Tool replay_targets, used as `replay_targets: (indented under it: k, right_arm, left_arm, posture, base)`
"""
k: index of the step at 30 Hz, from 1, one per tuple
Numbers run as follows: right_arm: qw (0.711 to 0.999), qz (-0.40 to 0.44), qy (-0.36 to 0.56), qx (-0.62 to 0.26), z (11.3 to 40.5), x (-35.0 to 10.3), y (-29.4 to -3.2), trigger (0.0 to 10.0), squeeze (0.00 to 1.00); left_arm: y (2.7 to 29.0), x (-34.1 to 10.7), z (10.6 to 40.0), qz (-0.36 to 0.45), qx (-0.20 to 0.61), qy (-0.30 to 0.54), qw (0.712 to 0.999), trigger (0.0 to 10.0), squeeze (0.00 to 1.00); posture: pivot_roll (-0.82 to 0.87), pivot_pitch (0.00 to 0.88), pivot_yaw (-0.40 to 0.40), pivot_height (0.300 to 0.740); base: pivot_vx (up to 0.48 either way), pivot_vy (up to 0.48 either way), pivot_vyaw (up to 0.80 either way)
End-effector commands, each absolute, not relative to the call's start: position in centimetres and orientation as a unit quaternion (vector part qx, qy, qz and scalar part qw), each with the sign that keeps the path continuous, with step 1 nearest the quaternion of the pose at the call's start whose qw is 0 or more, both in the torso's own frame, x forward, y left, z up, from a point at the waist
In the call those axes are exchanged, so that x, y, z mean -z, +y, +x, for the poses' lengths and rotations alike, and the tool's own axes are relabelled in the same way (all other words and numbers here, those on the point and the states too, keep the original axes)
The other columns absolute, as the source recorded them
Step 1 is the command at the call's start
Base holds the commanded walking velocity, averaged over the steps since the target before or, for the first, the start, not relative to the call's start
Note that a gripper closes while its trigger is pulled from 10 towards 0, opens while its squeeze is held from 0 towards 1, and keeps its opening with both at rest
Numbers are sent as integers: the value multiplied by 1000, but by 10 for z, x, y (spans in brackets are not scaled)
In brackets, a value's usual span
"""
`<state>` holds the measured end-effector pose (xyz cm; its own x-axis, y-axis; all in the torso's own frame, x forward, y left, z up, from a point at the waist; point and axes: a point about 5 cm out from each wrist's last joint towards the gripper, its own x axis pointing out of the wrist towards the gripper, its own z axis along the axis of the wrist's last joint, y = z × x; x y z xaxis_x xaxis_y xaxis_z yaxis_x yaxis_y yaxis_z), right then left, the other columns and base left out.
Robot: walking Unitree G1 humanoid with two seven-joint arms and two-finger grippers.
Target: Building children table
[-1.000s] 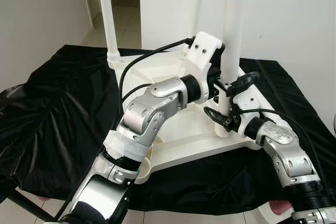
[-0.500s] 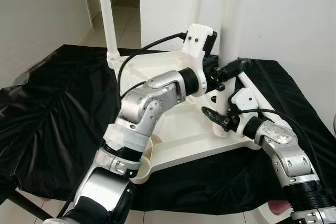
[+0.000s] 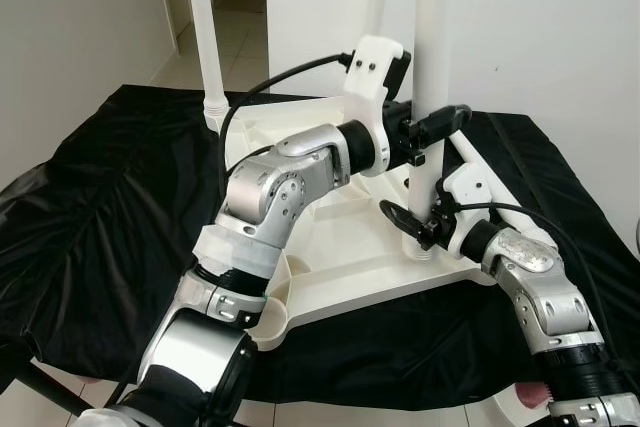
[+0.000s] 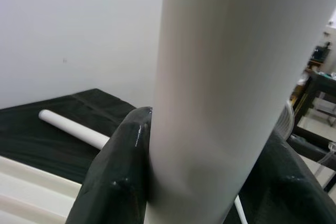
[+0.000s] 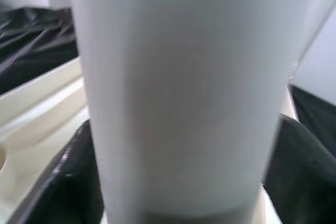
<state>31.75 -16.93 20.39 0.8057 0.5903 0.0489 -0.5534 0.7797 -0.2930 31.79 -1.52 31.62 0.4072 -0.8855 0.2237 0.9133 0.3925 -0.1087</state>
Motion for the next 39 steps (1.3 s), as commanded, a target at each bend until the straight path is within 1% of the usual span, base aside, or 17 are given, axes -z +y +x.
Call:
replay_targets:
  k: [1,4,5,6,7,9,10,11,12,16,19,21,22,23,24,34,39]
  right_arm:
    - [946,-128,-74,-290,321,-205,-168,10000,1000]
    - [951,-122,-76,-273,326,-206,-165,10000,984]
    - [953,-119,-77,-267,327,-206,-164,10000,0]
    - [953,-119,-77,-267,327,-206,-164,10000,0]
    - [954,-120,-81,-261,330,-207,-159,10000,0]
    - [954,-120,-82,-261,330,-207,-157,10000,0]
    - [957,-118,-85,-252,332,-207,-153,10000,0]
    - [957,-118,-85,-252,332,-207,-153,10000,0]
    - [960,-114,-89,-239,334,-207,-149,10000,0]
    - [964,-107,-90,-225,336,-206,-144,10000,0]
    - [974,-92,-89,-187,341,-205,-142,10000,0]
    - [974,-92,-90,-184,342,-205,-141,10000,0]
    - [981,-90,-86,-149,346,-203,-141,10000,0]
    - [981,-90,-86,-149,346,-203,-141,10000,0]
    - [985,-89,-85,-117,349,-202,-141,10000,0]
    - [990,-88,-109,-18,358,-207,-137,10000,0]
    - [988,-91,-124,6,360,-207,-132,10000,0]
  left_arm:
    - [-24,-322,312,-109,559,-69,819,10000,0]
    - [-21,-324,316,-101,539,-76,833,10000,0]
    - [-20,-326,318,-100,532,-78,837,10000,0]
    - [-20,-326,318,-100,532,-78,837,10000,0]
    - [-18,-329,322,-95,511,-86,850,10000,0]
    - [-17,-330,323,-95,506,-88,853,10000,0]
    - [-16,-333,326,-89,489,-98,862,10000,0]
    - [-16,-333,326,-89,489,-98,862,10000,0]
    - [-16,-335,328,-83,472,-107,871,10000,0]
    - [-18,-337,330,-84,456,-114,879,10000,0]
    - [-19,-339,332,-83,430,-121,891,10000,0]
    - [-19,-339,332,-83,428,-121,892,10000,0]
    - [-20,-339,333,-73,414,-127,898,10000,0]
    - [-20,-339,333,-73,414,-127,898,10000,0]
    - [-20,-340,335,-56,398,-135,906,10000,0]
    - [-20,-337,342,-55,352,-134,925,10000,0]
    - [-20,-335,345,-59,341,-130,929,10000,0]
  posture:
    - [-24,11,-9,740]
    - [-22,6,-11,740]
    - [-21,3,-10,740]
    - [-21,3,-10,740]
    - [-20,0,-9,740]
    - [-20,0,-9,740]
    - [-20,0,-9,740]
    - [-20,0,-9,740]
    - [-21,0,-11,740]
    - [-21,0,-11,740]
    - [-19,0,-16,740]
    - [-19,0,-16,740]
    - [-18,0,-16,740]
    - [-18,0,-16,740]
    - [-14,0,-17,740]
    - [-3,9,-20,740]
    - [-2,11,-20,740]
  base:
    - [0,0,0]
    - [0,0,0]
    - [0,0,0]
    - [0,0,0]
    - [0,0,0]
    - [0,0,0]
    - [0,0,0]
    - [0,0,0]
    - [0,0,0]
    - [0,0,0]
    - [0,0,0]
    - [0,0,0]
    - [0,0,0]
    - [0,0,0]
    - [0,0,0]
    - [0,0,0]
    - [0,0,0]
